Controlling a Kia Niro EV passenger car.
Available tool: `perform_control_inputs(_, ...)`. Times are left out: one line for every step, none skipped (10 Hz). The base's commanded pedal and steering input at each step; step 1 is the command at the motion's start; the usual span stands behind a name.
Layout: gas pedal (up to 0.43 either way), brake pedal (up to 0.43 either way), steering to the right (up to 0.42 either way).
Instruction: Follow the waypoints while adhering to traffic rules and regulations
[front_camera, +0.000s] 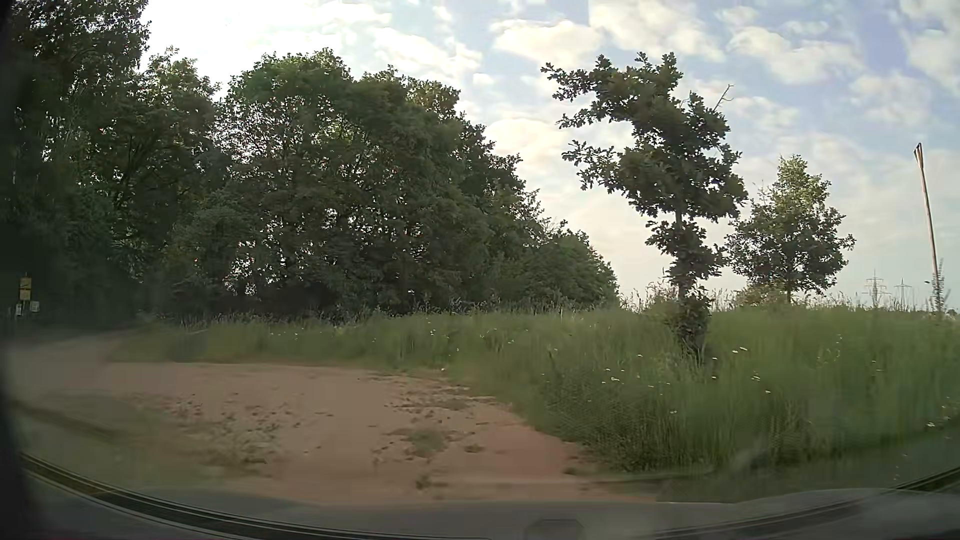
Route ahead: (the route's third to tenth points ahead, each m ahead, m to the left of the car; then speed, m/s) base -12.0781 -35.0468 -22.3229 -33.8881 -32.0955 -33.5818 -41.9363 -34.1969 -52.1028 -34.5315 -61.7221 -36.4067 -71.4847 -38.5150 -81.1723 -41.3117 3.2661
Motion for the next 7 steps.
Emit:
perform_control_inputs(0.0,0.03,-0.143)
perform_control_inputs(0.0,0.03,-0.141)
perform_control_inputs(0.008,0.024,-0.139)
perform_control_inputs(0.008,0.024,-0.136)
perform_control_inputs(0.008,0.03,-0.134)
perform_control_inputs(0.008,0.03,-0.134)
perform_control_inputs(0.008,0.03,-0.134)
